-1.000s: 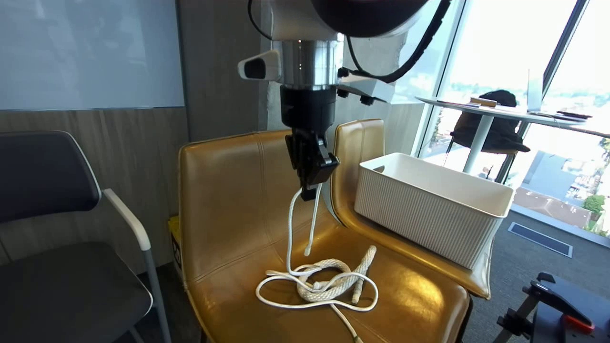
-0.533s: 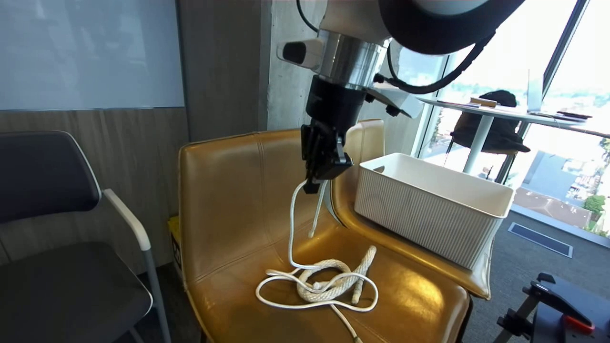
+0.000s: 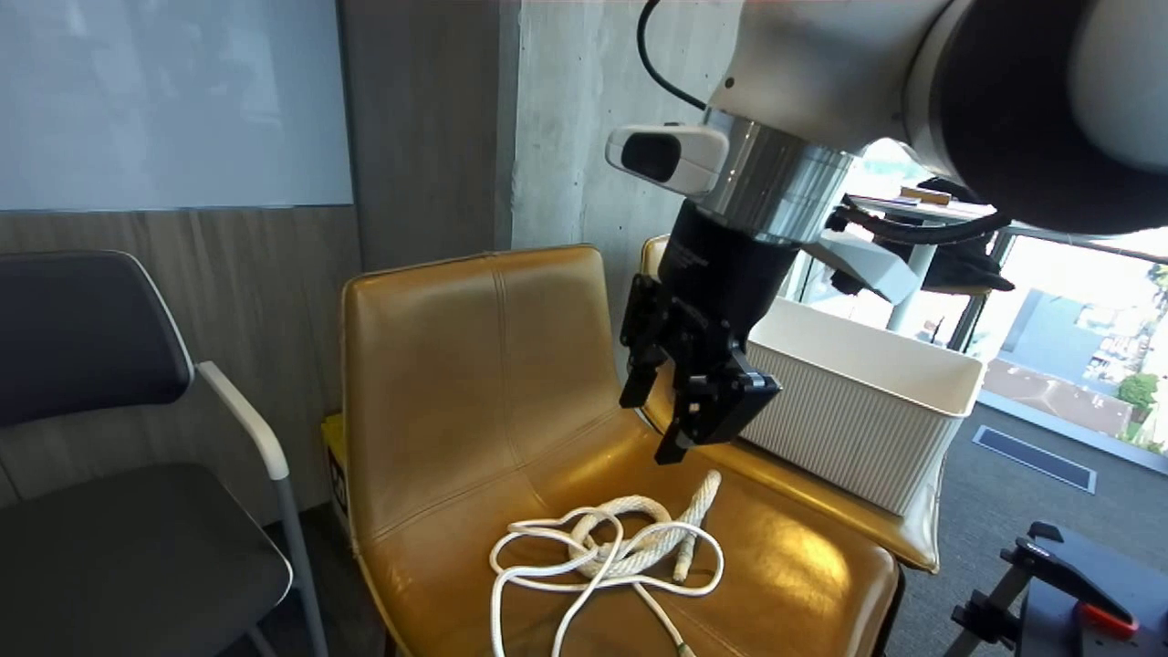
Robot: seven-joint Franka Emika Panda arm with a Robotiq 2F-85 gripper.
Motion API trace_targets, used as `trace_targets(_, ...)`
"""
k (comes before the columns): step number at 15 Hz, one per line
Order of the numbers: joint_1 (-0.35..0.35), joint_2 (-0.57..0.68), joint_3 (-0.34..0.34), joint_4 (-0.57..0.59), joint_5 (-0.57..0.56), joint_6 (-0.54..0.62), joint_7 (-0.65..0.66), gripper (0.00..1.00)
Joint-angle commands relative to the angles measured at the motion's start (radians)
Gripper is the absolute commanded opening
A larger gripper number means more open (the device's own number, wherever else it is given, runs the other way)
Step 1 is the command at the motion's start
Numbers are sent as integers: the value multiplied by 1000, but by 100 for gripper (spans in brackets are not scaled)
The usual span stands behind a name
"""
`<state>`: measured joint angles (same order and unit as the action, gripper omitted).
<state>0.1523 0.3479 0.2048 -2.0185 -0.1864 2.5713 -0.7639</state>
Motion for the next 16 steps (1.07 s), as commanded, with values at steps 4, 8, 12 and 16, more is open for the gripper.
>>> trace_targets(4,-136,-169,-52,-118,7,6,-106,100)
trace_targets(8,-215,-202,-109,-90,25,-49,-293,100)
trace_targets(12,-272,-159,-171,-45,26,-60,-474,100)
trace_targets(16,-328,-74,-227,23,15,-70,-636,100)
